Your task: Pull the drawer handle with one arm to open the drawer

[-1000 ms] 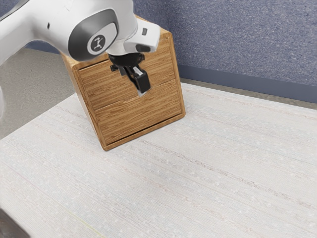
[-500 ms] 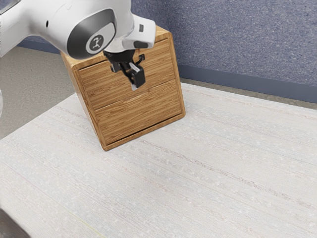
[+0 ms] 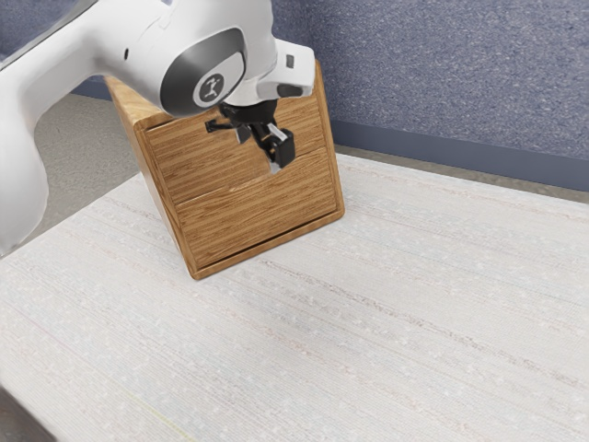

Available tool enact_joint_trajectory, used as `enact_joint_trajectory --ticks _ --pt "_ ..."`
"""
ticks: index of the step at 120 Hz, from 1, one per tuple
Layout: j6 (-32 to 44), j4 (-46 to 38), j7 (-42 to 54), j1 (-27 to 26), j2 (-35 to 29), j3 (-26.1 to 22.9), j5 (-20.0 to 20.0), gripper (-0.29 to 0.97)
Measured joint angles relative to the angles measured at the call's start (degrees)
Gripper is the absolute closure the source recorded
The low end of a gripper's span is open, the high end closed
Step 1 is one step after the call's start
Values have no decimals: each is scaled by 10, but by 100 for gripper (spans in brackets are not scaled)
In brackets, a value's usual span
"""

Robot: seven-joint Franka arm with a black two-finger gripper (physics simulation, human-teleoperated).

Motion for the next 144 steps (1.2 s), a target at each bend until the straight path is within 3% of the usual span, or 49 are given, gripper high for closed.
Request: enact_joint_trajectory --ticks 71,79,97,128,144 --pt "4 87 -8 27 109 -8 15 13" --pt "5 89 -8 37 113 -9 15 13" --pt "7 94 -10 45 116 -11 17 25" --pt "7 126 -11 40 117 -19 16 18" --pt "6 147 -11 35 117 -19 40 16"
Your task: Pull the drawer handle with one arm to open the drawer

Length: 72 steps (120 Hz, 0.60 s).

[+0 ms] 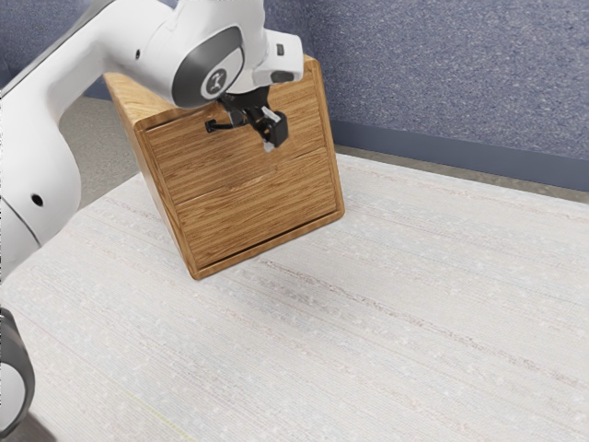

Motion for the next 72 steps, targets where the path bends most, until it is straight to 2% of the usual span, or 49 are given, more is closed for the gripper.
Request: enact_joint_trajectory --ticks 16,25,50,72 --pt "0 -1 0 -1 6 -1 36 7" --pt "1 -3 1 -3 19 -1 51 -10" --pt "1 -7 1 -3 27 0 60 13" --pt "1 -17 4 -11 13 4 55 21"
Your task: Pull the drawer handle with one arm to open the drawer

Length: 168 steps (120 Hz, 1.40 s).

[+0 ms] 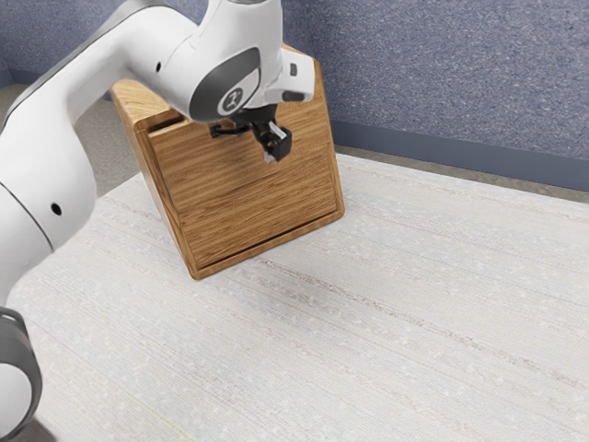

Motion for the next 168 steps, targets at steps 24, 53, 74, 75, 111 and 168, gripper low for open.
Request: enact_joint_trajectory --ticks 24,53,74,75,111,168 --pt "-2 -11 1 -23 -14 11 -3 19" --pt "-4 -31 2 -56 -32 32 -21 14" --pt "-4 -43 1 -74 -35 30 -26 8" --pt "-4 -43 1 -75 -35 30 -26 7" --pt "-3 -65 -1 -84 -44 32 -28 -5" --pt "-1 -120 -6 -100 -83 46 -50 9"
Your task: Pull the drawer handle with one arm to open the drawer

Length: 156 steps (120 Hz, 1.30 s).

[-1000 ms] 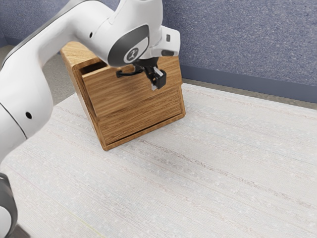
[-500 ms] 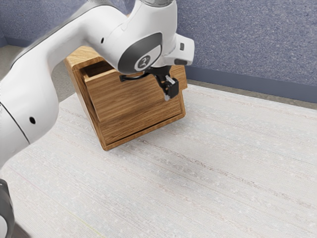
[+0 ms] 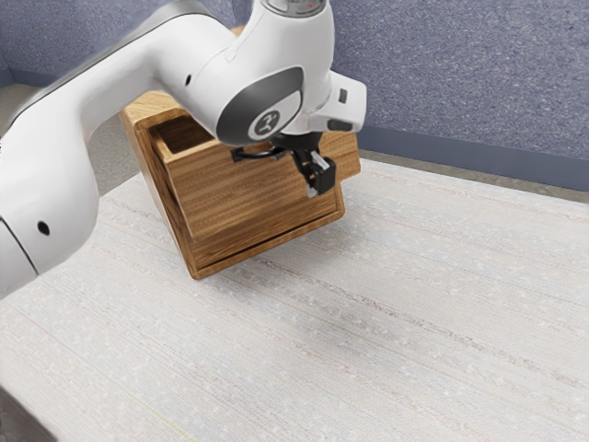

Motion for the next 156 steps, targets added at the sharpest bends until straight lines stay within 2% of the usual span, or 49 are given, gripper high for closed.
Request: enact_joint_trajectory --ticks 11,36,61,67,75,100,124,145,148,151,156 --pt "0 -1 -2 -9 0 3 -2 10" --pt "1 -2 -9 -27 -7 5 -2 29" --pt "0 -12 -16 -38 -10 6 -1 32" --pt "0 -16 -19 -40 -12 5 -1 28" --pt "0 -22 -21 -42 -17 4 0 28" --pt "-1 -25 -28 -45 -26 2 5 44" --pt "-1 -25 -33 -46 -27 5 7 47" --pt "-1 -21 -35 -45 -34 7 9 76" --pt "-1 -20 -35 -45 -36 7 10 88" --pt "-1 -21 -35 -44 -37 8 11 93" --pt "-2 -20 -35 -43 -38 7 12 81"
